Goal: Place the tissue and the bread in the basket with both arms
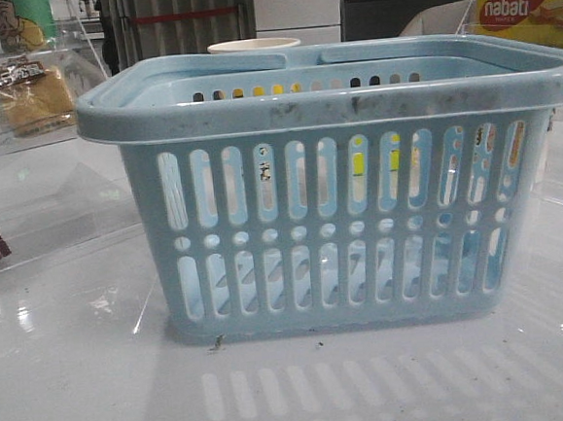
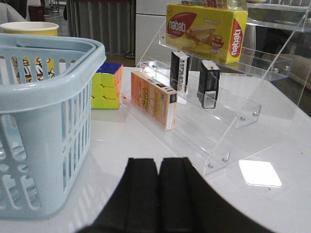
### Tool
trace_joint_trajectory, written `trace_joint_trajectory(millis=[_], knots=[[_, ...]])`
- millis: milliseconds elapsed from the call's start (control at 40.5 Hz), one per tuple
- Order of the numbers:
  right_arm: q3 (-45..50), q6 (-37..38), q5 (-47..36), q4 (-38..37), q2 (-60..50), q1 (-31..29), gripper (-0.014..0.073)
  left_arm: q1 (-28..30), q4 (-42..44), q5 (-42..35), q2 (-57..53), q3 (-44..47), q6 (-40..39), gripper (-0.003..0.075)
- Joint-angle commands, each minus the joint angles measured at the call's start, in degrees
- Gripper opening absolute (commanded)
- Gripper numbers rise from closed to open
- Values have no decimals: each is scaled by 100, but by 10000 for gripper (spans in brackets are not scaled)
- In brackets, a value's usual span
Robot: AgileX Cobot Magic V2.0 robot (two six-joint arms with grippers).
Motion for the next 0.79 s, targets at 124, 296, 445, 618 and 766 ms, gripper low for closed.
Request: trace_joint_trajectory(millis=[124, 296, 445, 618, 766], knots=[[-36, -14, -556, -52, -105, -23, 52, -7, -44, -513, -105, 38, -53, 92], [-36, -14, -556, -52, -105, -23, 52, -7, -44, -541, -105, 38, -53, 92], [-36, -14, -740, -52, -106, -23, 52, -7, -44, -796, -105, 38, -53, 92], [-299, -14, -782, -52, -106, -23, 52, -7, -44, -1130, -95, -152, -53, 92], [-1155, -14, -269, -52, -106, -23, 52, -7, -44, -789, -71, -906, -53, 92]])
